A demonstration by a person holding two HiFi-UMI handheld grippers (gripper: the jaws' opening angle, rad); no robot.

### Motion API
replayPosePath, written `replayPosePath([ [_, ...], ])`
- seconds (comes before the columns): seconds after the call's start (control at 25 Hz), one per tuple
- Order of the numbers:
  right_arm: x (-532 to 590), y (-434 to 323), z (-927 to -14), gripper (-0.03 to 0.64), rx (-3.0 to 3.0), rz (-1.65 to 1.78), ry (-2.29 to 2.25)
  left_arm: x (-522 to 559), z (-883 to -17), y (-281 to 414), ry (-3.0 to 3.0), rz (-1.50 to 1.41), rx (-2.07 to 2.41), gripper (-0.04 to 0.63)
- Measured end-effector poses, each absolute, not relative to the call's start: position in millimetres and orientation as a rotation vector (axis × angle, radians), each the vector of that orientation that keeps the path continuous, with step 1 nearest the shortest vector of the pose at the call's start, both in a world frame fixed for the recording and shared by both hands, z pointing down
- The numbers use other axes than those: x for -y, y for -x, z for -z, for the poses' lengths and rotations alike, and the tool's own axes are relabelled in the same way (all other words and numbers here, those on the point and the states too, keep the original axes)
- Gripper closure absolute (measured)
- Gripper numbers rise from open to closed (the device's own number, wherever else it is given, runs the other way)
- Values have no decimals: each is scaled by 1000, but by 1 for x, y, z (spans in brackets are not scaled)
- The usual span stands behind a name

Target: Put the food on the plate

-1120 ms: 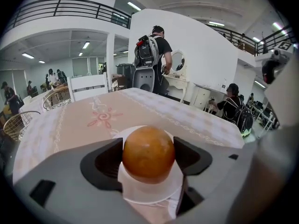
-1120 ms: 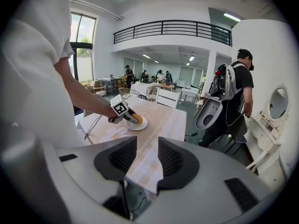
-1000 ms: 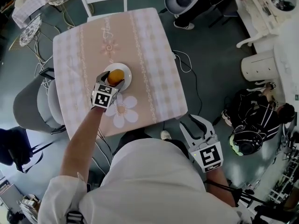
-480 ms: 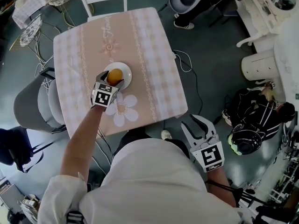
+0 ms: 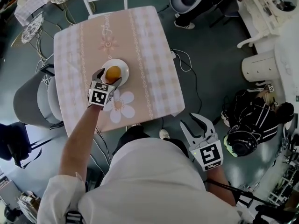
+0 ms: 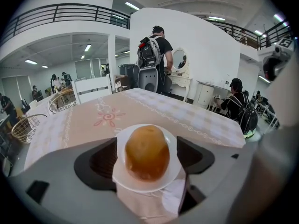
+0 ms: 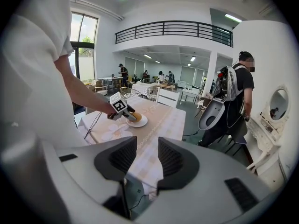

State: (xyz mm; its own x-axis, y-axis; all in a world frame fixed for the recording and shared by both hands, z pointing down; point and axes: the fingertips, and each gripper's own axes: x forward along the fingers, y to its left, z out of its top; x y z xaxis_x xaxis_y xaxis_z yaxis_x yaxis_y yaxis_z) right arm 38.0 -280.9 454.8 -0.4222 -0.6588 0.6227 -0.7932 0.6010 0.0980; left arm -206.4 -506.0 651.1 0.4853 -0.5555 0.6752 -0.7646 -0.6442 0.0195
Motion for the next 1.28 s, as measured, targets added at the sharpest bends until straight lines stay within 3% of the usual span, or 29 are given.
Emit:
replayPosePath([
  [0.68, 242, -105, -455, 476, 2354, -135, -941, 374, -578, 153, -2319, -716, 1365, 208],
  [0.88, 215, -121, -466, 559, 2444, -88, -823, 296, -561, 121, -2263, -666, 1468, 381],
  [1.08, 185, -149, -491, 580, 2487, -101, -713, 213, -544, 89, -2208, -570, 1507, 578],
  [1.28, 170, -152, -493, 589, 2502, -110, -616, 146, -515, 59, -2199, -528, 1423, 586],
])
